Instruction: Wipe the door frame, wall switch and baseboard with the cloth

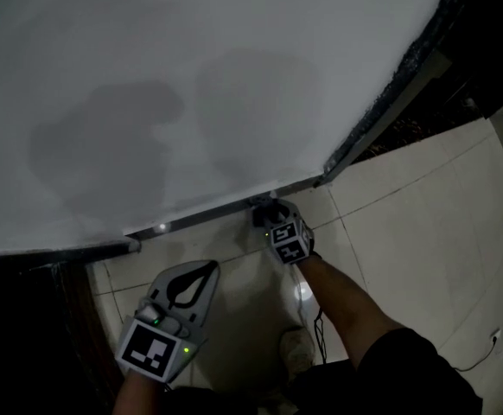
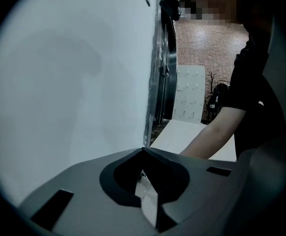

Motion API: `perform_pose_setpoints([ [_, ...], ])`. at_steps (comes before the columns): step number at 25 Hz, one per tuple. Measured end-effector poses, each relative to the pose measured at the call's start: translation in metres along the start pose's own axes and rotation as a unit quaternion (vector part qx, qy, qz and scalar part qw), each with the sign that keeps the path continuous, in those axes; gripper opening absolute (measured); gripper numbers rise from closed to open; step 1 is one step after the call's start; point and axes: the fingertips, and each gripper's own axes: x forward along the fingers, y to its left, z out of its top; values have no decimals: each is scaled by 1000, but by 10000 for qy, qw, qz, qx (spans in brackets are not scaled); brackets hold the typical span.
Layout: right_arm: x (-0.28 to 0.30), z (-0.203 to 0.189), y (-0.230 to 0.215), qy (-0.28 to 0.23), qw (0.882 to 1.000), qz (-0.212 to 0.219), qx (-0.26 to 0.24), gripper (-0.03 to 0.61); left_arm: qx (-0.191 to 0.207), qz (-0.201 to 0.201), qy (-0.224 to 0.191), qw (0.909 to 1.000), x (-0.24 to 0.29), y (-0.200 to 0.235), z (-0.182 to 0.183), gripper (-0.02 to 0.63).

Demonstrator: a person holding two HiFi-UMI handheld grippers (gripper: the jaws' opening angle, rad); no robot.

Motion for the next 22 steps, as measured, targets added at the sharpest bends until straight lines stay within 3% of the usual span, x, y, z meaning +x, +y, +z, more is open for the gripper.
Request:
perform_pose_setpoints([
  [7, -9, -16, -48, 79, 9984, -431, 358, 97, -21, -256, -4, 9997, 14, -17, 2, 0],
  [22, -10, -34, -87, 288, 9960, -773, 350, 97, -144, -224, 142, 9995, 23, -12, -9, 0],
])
